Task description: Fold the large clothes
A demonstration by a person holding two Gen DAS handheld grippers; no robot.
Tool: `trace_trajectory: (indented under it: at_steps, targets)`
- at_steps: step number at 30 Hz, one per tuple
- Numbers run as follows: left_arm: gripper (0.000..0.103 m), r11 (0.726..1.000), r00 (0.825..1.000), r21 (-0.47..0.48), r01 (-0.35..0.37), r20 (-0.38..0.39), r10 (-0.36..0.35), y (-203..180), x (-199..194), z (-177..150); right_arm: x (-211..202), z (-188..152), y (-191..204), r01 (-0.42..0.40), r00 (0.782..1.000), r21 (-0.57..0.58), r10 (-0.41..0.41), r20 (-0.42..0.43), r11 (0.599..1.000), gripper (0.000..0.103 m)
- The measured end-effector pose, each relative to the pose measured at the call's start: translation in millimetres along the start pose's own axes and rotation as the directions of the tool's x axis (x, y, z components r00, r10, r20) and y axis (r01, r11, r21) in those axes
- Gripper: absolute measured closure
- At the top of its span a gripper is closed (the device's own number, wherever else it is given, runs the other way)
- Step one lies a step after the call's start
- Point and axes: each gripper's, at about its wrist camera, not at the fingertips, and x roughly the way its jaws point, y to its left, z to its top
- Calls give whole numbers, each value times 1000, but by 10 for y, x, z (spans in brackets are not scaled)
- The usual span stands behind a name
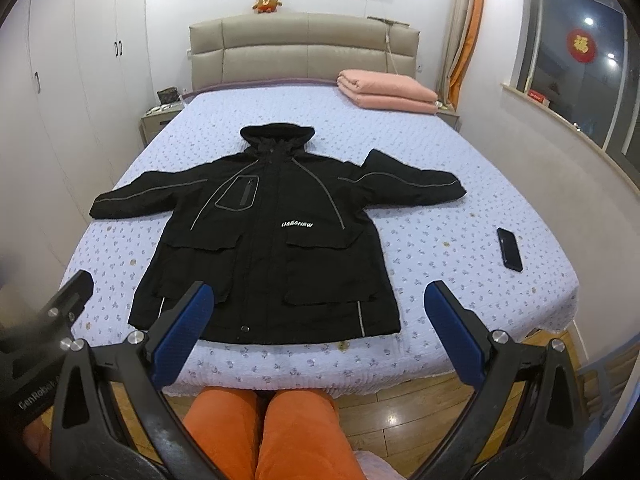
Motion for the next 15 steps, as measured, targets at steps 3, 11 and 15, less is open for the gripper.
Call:
trace_trajectory:
  at_steps: [3,11,15]
  targets:
    - [1,1000,1000,6,1,12,-1,-21,-43,-3,-41,22,-21,9,1000,6,-9,14,1000,0]
    - [1,1000,1000,-17,10,6,-9,-56,33,58,-19,30,-101,19,1000,7,-19,18,1000,0]
    - [1,1000,1000,-3,8,-15,-8,-153,123,37,46,3,-161,34,999,10,-34,16,999,0]
